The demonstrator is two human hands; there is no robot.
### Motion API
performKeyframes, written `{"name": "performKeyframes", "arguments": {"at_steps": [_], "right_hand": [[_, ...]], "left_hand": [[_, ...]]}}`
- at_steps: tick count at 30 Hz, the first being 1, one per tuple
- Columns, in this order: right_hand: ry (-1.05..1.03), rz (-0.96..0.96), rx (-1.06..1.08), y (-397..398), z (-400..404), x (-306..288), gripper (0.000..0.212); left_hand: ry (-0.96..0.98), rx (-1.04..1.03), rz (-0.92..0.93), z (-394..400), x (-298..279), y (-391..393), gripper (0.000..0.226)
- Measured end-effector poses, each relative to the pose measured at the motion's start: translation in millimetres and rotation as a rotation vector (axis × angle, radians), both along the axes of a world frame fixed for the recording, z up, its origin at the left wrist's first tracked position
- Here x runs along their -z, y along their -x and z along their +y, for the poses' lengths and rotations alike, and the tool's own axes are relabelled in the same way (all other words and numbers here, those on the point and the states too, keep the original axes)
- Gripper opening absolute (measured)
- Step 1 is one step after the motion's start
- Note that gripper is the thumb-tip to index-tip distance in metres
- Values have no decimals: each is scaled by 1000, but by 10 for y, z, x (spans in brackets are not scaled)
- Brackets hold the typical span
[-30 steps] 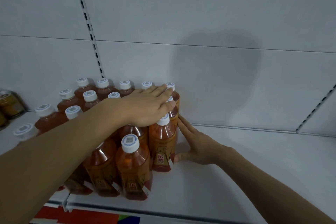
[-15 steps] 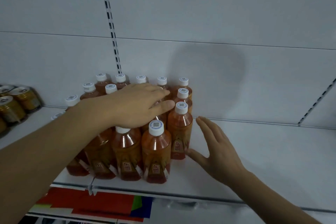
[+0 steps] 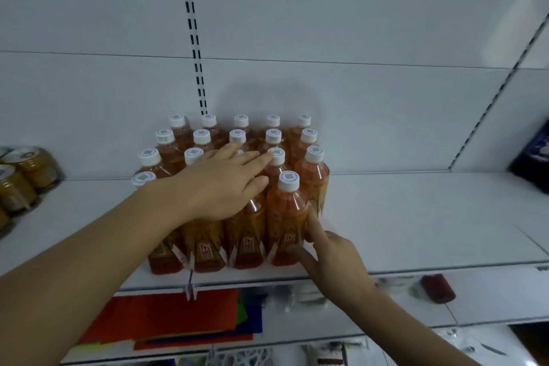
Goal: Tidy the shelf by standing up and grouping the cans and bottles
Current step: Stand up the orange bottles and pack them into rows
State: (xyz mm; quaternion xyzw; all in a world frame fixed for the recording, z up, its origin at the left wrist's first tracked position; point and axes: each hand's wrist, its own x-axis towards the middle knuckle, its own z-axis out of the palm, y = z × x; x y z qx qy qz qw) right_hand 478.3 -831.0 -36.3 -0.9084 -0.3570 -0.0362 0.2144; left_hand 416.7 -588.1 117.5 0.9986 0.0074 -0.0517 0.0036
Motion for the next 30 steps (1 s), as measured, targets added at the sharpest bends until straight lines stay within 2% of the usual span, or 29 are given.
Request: {"name": "performKeyframes", "arguments": {"at_steps": [6,17,20,22,24,26,30], "right_hand": [[-71,34,-39,34,29,13,87],[-5,50,-14,113,150,-31,91],[-20,-22,-32,113,113,-25,93],[-45,-99,-18,107,90,-78,92],[-93,-241,-7,97,91,-185,92],[-136,-367,-9,91,121,-335,93],[-15,-463,-65,81,200,-546,110]], "left_hand": [[27,27,12,-2,-47,-11,60],[19,58,-37,127,50,10,65],[108,73,-76,126,3,48,74],[190,93,-178,182,-40,96,80],[118,100,-238,253,-57,157,88],[-14,78,-208,288,-30,238,92],[-98,36,-168,277,118,344,93]]}}
